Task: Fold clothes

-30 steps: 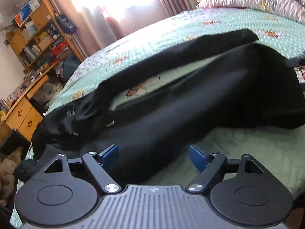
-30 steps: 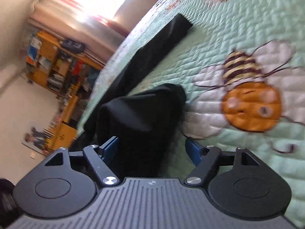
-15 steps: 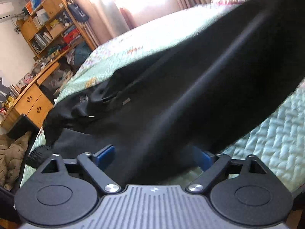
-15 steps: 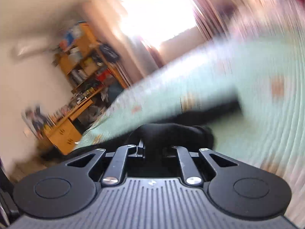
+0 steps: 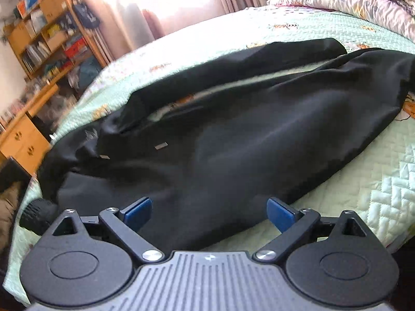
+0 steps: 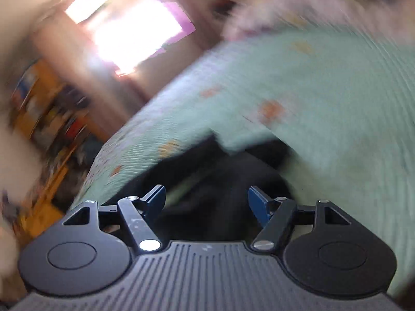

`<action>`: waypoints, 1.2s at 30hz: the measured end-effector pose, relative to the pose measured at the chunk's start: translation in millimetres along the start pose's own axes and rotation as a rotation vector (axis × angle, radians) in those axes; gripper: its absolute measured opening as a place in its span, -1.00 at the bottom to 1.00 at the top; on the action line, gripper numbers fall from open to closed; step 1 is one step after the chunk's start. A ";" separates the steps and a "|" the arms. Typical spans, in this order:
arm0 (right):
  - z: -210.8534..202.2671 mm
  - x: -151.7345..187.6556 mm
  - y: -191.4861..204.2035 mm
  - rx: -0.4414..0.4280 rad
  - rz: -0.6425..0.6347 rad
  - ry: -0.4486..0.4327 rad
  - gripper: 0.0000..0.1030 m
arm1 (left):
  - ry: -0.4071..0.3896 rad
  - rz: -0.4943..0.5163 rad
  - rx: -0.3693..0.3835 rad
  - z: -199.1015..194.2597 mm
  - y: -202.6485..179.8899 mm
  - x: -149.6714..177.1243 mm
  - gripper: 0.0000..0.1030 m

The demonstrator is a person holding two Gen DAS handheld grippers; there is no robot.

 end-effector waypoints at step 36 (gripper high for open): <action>-10.9 23.9 -114.2 0.056 0.203 -0.076 -0.09 | 0.178 -0.064 0.041 16.4 5.9 26.0 0.90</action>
Point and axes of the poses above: each gripper's, at about its wrist camera, not at the fingertips, and z roughly the way its jaws point, y to its left, x to its underside, the point moved 9 cm from there along z, roughly the way its jaws point, and after that the axes turned 14 degrees about -x, right-handed, at the moved point
